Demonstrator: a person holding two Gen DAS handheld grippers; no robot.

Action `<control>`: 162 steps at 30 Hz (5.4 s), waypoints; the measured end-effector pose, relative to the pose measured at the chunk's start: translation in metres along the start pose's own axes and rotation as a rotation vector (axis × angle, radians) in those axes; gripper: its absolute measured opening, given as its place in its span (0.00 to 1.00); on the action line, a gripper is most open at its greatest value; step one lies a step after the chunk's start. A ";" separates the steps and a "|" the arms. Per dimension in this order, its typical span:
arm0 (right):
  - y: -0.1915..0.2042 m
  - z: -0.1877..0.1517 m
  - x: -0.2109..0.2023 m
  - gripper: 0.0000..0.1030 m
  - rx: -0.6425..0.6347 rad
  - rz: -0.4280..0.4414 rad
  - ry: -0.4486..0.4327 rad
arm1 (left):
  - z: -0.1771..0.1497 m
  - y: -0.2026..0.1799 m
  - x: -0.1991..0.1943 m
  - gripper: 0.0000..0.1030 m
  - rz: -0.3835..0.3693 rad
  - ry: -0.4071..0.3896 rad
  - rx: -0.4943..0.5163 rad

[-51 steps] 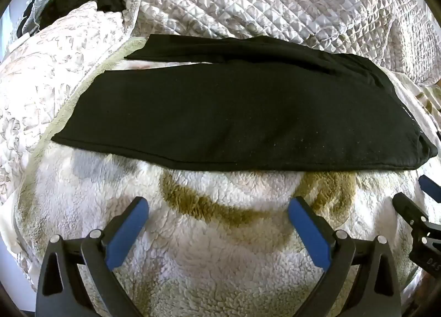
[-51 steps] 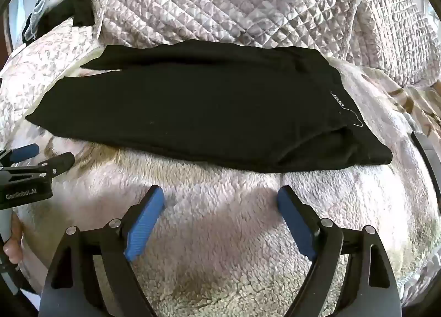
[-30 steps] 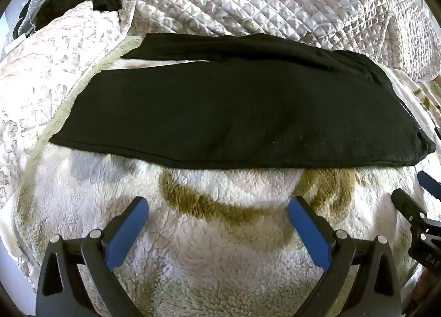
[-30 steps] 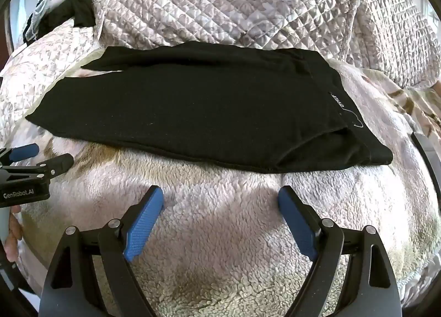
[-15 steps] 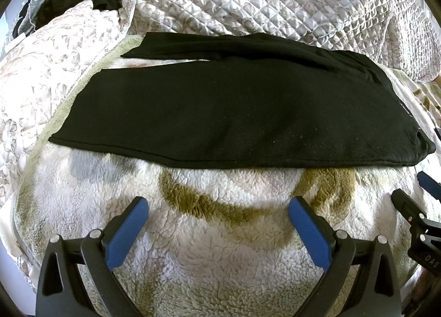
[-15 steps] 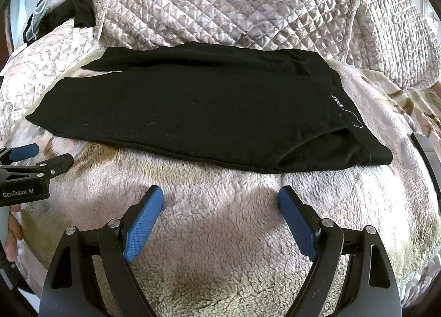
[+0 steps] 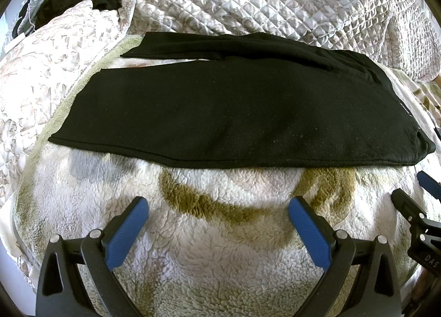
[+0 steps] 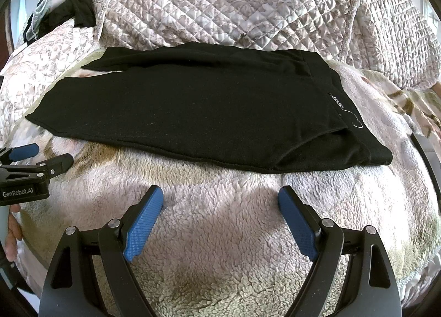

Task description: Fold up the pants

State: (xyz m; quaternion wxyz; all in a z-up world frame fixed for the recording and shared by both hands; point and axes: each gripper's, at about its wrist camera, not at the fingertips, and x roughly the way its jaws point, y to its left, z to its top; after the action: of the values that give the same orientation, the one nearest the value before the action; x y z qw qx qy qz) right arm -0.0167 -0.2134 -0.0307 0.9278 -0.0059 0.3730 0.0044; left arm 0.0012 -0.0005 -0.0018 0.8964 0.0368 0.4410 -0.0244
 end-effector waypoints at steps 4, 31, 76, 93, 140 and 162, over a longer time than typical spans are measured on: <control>0.000 0.000 0.000 0.83 0.000 0.000 -0.001 | 0.000 0.000 0.000 1.00 0.000 0.000 -0.001; 0.000 0.000 0.000 0.83 -0.001 -0.001 -0.003 | 0.001 0.000 0.000 1.00 -0.001 0.002 0.000; -0.005 -0.001 -0.001 0.83 0.008 0.009 0.006 | -0.004 -0.003 0.002 1.00 -0.004 0.011 0.009; -0.009 0.001 -0.009 0.83 0.036 0.050 0.000 | -0.001 0.000 -0.003 0.99 -0.017 -0.001 0.009; -0.169 0.031 0.013 0.03 0.729 0.172 -0.082 | 0.050 0.140 0.027 0.04 -0.104 -0.140 -0.547; -0.180 -0.043 -0.071 0.03 0.755 0.125 0.092 | -0.041 0.150 -0.050 0.09 -0.136 -0.042 -0.511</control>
State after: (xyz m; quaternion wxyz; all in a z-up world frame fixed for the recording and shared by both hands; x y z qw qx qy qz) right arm -0.0957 -0.3941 -0.0109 0.8450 0.3586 0.3892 -0.0770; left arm -0.0503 0.1529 0.0199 0.8819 -0.2209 0.4156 0.0271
